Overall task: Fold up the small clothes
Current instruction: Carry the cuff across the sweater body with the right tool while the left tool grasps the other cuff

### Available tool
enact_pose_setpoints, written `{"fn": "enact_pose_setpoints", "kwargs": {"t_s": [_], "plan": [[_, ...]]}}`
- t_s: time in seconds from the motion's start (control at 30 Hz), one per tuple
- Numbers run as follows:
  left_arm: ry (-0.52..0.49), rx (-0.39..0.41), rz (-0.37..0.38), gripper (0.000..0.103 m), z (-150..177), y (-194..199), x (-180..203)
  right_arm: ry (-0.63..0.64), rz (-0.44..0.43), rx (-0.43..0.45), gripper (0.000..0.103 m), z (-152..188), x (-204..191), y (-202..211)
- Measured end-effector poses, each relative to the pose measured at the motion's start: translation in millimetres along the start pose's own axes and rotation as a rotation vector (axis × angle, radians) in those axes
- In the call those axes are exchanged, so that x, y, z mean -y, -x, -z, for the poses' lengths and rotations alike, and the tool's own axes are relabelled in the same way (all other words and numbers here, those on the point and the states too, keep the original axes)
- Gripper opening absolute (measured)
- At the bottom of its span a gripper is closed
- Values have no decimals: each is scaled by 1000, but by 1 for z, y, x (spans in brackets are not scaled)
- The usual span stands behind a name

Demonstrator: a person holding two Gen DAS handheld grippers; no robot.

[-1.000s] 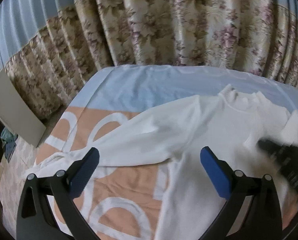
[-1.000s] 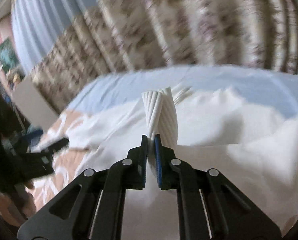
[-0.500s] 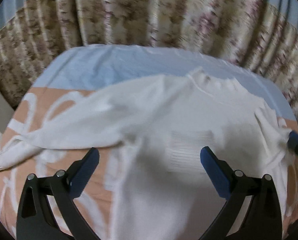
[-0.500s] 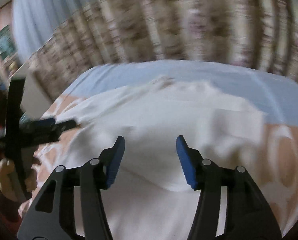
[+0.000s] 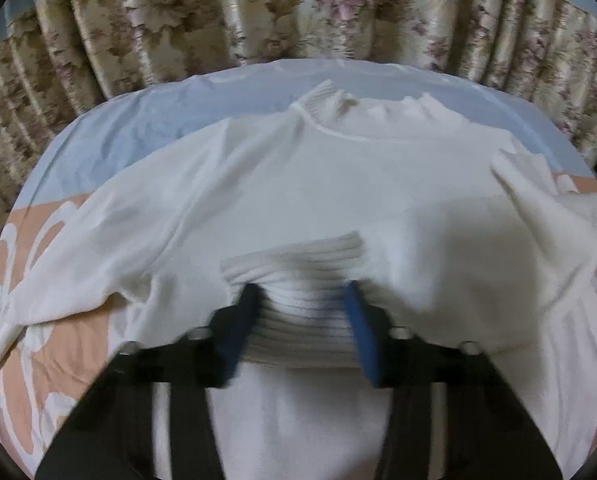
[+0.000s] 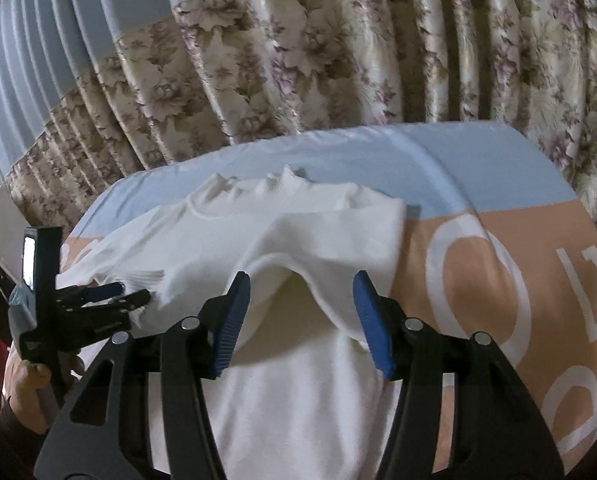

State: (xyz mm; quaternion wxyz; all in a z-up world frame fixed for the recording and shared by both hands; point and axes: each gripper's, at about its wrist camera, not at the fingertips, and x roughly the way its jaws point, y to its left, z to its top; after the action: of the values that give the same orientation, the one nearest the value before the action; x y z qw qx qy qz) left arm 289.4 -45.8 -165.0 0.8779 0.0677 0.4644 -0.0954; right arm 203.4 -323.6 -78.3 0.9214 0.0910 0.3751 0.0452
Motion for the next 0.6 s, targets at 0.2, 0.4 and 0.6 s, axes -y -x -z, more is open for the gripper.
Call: {"fn": "enact_pose_setpoints", "kwargs": {"t_s": [0.2, 0.4, 0.6], "plan": [[1, 7, 45, 18, -6, 2, -9, 82, 6, -87, 55, 9, -5, -14], [55, 36, 35, 16, -26, 8, -40, 114, 49, -121, 26, 4, -5, -42], [124, 86, 13, 16, -43, 17, -88, 180, 67, -30, 8, 4, -9, -34]]}}
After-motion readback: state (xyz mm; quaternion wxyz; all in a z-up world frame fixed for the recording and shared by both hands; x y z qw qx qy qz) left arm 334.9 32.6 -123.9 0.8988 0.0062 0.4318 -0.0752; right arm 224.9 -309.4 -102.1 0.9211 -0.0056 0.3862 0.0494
